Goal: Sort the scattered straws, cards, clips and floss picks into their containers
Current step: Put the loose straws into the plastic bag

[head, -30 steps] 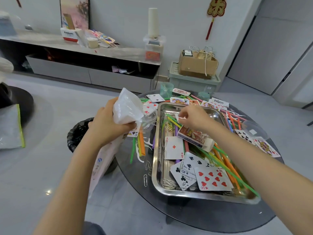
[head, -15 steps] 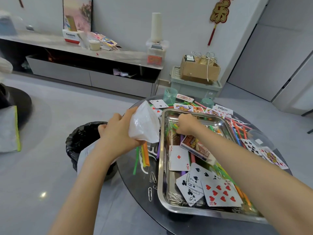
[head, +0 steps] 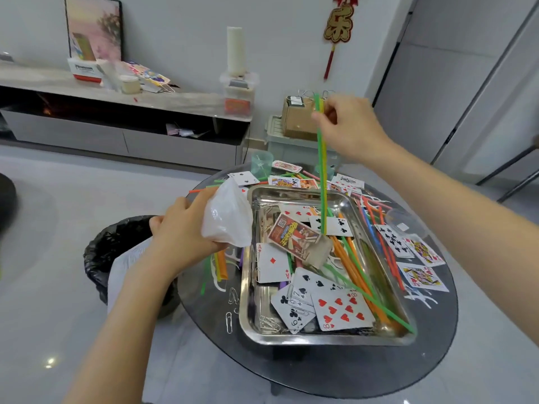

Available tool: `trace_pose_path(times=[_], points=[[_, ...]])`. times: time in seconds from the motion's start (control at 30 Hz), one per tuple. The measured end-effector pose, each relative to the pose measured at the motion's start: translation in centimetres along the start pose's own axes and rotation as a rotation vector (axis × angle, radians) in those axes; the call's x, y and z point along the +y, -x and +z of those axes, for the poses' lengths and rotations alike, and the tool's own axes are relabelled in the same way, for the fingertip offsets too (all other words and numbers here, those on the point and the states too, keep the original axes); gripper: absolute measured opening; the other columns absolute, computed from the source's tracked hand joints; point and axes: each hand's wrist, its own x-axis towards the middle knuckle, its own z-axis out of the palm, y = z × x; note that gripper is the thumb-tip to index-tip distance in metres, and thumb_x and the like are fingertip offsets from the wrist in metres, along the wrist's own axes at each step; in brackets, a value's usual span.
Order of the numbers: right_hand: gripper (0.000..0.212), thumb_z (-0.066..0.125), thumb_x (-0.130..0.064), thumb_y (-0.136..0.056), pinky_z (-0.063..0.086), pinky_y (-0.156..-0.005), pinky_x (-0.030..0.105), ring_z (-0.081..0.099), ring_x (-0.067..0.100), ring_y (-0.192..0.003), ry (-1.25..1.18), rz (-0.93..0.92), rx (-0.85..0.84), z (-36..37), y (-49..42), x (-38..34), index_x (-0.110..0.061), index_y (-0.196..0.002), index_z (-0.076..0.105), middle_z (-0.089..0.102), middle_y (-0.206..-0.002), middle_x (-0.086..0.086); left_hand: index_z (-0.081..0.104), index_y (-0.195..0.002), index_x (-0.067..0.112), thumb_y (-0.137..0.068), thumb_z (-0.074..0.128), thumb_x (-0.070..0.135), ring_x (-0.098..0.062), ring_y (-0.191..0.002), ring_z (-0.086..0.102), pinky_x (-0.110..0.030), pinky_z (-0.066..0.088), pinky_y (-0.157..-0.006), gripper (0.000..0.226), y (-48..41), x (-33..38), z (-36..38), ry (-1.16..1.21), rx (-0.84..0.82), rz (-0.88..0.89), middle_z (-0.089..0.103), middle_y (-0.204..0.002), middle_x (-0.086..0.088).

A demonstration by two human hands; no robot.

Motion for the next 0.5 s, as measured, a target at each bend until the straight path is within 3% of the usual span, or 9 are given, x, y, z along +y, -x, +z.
trace_pose_path(times=[0.13,0.23,0.33,0.5], points=[[0.022,0.053,-0.026,-0.093,0.033,-0.061,0.025,0.045,0.016,-0.061,-0.077,-0.035,0.352,-4.0,2.1,1.2,-0.011,-0.077,0.055,0.052,-0.067,0.002,0.03,-0.139,0.041,-0.065,0.078,0.043,-0.023,-0.11,0.046,-0.039,0.023,-0.098,0.089,0.1,-0.1,1.0,-0.023,0.018,0.01,0.042,-0.109,0.003],[0.024,0.052,-0.026,-0.092,0.038,-0.057,0.022,0.045,0.003,-0.051,-0.326,0.159,0.556,-6.3,3.9,3.2,-0.017,-0.07,0.051,0.05,-0.059,-0.007,0.033,-0.138,0.032,-0.062,0.08,0.047,-0.024,-0.11,0.048,-0.04,0.023,-0.099,0.09,0.3,-0.4,1.7,-0.067,0.041,0.017,0.041,-0.107,0.004],[0.027,0.055,-0.02,-0.094,0.045,-0.048,0.022,0.05,0.003,-0.044,-0.734,0.412,0.504,-5.8,7.1,4.7,-0.017,-0.067,0.057,0.056,-0.058,-0.002,0.037,-0.134,0.03,-0.058,0.08,0.053,-0.021,-0.106,0.048,-0.037,0.023,-0.095,0.091,0.7,-0.4,1.8,-0.042,0.08,0.022,0.041,-0.104,0.006],[0.021,0.061,-0.017,-0.091,0.046,-0.047,0.015,0.053,0.003,-0.045,-0.958,0.63,0.407,-2.8,11.9,6.0,-0.011,-0.07,0.063,0.06,-0.059,-0.002,0.041,-0.128,0.028,-0.054,0.081,0.055,-0.015,-0.104,0.046,-0.032,0.018,-0.089,0.089,1.3,0.0,1.8,0.031,0.119,0.052,0.042,-0.108,0.009]])
